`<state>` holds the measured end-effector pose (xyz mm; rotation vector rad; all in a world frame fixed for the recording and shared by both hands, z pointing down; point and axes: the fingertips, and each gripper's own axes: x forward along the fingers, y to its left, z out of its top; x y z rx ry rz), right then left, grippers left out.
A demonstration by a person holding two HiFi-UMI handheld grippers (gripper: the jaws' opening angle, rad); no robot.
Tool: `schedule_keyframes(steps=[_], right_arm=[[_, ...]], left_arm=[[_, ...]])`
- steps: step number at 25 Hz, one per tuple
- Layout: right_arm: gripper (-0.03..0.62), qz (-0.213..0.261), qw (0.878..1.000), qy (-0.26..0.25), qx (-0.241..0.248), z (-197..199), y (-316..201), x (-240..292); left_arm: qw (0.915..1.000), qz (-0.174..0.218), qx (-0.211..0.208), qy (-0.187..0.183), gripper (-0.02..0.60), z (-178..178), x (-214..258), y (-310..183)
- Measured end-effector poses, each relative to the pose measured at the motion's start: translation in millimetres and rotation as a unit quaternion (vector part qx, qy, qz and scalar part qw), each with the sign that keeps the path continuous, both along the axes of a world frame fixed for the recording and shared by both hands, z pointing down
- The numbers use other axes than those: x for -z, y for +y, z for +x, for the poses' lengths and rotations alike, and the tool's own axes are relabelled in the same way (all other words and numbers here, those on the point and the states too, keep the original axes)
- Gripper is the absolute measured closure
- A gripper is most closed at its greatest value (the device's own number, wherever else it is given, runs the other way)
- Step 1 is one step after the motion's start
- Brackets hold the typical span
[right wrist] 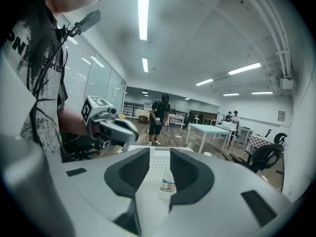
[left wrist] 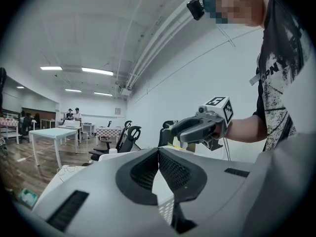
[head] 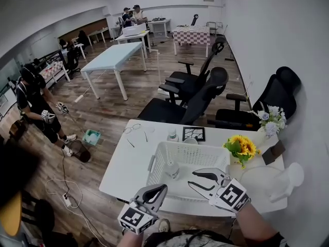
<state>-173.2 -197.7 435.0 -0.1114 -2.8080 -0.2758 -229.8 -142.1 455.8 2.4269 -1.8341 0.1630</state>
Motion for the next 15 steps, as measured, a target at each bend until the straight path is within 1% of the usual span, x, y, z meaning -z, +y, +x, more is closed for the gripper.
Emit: schedule_keyframes(steps=[2,7,12,15], right_arm=[[0.44,0.003,0.999,0.033,0.004,-15,-2,-14],[0.393,0.009,0.996,0.091,0.007,-49,-8,-45],[0.378,0.01,0.992,0.129,-0.001,-81,-20,-74],[0.375,0.002,0.989,0.145,-0.013,-99,-32,-89]], left_arm=[[1.0,-0.001,-0.003,-0.001,0.571,-10,-2,3],[1.0,0.001,0.002,-0.001,0.571,-38,-3,13],[0.9998,-0.012,0.005,0.012,0.571,-59,-13,25],[0.9998,-0.008,0.003,0.016,0.571,-68,-13,29]])
